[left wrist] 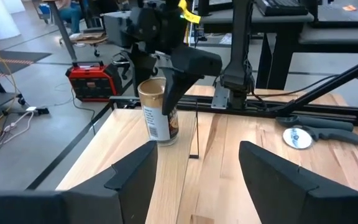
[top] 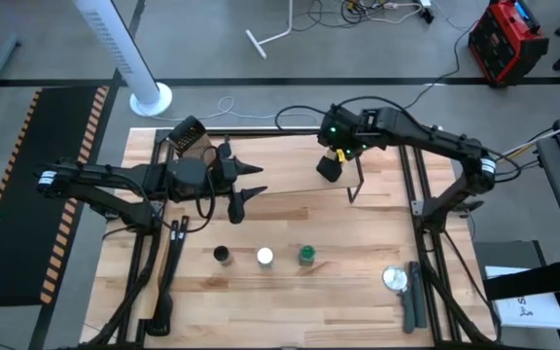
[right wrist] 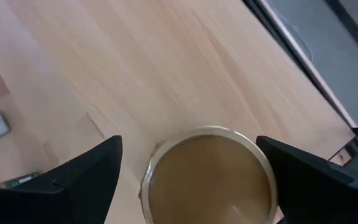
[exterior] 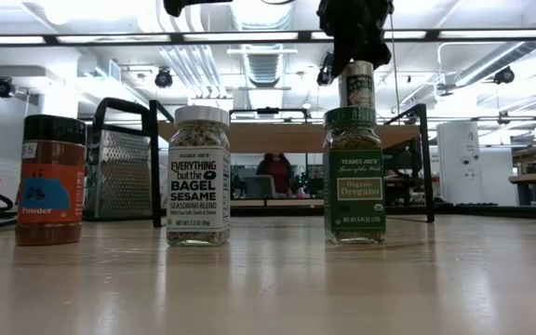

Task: Shelf spices
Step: Remove the brown seasoning bottle from the shelf

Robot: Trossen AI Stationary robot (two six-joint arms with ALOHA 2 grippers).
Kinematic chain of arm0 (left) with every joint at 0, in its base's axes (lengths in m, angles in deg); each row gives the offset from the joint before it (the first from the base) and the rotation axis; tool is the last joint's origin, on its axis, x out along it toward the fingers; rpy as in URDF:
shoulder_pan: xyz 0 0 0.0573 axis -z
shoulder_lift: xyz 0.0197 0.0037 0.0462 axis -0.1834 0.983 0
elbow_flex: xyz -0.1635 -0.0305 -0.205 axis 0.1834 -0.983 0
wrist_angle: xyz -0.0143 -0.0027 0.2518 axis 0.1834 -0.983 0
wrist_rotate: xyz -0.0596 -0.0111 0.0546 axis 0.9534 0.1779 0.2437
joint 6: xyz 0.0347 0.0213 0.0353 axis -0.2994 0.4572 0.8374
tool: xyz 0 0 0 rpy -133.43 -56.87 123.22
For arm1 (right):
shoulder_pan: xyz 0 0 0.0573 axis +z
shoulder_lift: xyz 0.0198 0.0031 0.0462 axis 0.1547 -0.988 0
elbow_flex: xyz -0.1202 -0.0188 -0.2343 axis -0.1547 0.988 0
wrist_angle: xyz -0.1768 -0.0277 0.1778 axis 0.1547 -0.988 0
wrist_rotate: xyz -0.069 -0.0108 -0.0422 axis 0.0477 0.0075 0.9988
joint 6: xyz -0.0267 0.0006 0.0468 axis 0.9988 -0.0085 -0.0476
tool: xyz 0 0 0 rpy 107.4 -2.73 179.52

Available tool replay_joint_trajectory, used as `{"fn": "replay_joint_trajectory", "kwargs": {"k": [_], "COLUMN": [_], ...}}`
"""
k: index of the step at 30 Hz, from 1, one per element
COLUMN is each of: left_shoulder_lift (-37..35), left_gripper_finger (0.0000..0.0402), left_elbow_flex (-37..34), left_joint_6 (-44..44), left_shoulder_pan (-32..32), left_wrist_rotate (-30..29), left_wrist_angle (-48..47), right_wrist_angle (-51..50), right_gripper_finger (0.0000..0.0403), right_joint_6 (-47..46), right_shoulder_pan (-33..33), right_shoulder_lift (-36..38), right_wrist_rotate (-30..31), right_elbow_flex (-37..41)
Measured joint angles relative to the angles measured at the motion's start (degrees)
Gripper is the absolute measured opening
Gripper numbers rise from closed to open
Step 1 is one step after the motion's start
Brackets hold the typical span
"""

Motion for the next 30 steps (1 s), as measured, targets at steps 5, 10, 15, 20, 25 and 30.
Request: {"fn": "replay_joint_trajectory", "kwargs": {"k": [5, 10, 15, 20, 25, 30], "left_shoulder_lift": [0.0, 0.0, 0.0, 0.0, 0.0, 0.0], "left_gripper_finger": [0.0217, 0.0212, 0.021, 0.0215, 0.0212, 0.0206], "left_elbow_flex": [0.0, 0.0, 0.0, 0.0, 0.0, 0.0], "left_joint_6": [-0.18, -0.2, -0.45, -0.46, -0.44, -0.44], "left_shoulder_pan": [0.0, 0.02, 0.02, 0.0, 0.0, 0.0], "left_wrist_rotate": [0.0, 0.0, 0.0, 0.0, 0.02, 0.02], "left_wrist_angle": [-0.44, -0.46, -1.01, -1.02, -1.09, -1.3], "right_wrist_angle": [-4.41, -6.29, -7.76, -8.04, -8.34, -8.31], "right_gripper_finger": [0.0346, 0.0346, 0.0346, 0.033, 0.0286, 0.0261], "right_joint_6": [-0.39, -0.48, -0.24, -0.12, 0.27, 0.85], "right_shoulder_pan": [-0.62, -0.92, -1.47, -1.6, -1.77, -1.93], "right_shoulder_lift": [-3.3, -5.89, -6.94, -7.53, -8.65, -9.08], "right_wrist_rotate": [-0.52, -1.04, -2.67, -2.8, -4.25, -4.13], "right_elbow_flex": [-2.74, -4.11, -4.11, -4.11, -4.11, -4.22]}}
